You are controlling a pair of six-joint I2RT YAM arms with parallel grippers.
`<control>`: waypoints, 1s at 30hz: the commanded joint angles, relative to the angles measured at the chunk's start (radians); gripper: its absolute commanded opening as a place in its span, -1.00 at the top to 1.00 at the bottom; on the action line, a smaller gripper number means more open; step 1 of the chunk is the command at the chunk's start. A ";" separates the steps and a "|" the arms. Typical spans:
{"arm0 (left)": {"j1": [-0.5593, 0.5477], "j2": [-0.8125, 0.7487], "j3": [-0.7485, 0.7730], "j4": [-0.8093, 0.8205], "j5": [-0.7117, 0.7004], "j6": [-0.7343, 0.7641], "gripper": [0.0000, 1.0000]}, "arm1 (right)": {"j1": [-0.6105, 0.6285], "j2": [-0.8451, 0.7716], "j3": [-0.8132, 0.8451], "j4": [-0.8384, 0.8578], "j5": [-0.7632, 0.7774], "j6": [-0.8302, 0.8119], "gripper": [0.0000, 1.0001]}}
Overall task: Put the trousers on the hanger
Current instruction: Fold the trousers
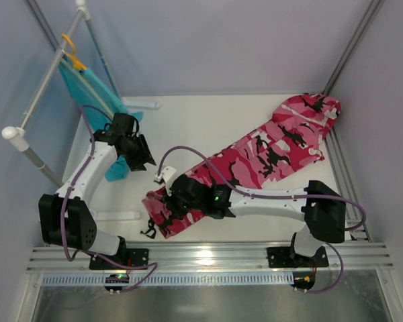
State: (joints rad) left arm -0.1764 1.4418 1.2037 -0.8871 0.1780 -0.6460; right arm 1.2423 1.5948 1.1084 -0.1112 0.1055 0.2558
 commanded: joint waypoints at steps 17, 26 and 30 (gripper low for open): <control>-0.009 0.017 -0.022 -0.018 -0.045 0.140 0.00 | -0.076 -0.159 0.024 -0.352 0.183 0.497 -0.29; -0.049 0.032 -0.147 0.053 -0.011 0.123 0.03 | -0.371 0.066 0.250 -0.594 0.265 0.658 -0.24; -0.058 0.013 -0.191 0.073 -0.014 0.117 0.02 | -0.409 0.286 0.563 -0.911 0.331 0.825 -0.16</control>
State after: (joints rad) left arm -0.2287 1.4746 1.0340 -0.8619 0.1509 -0.5343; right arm 0.8417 1.7954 1.4918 -0.7734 0.3397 0.9199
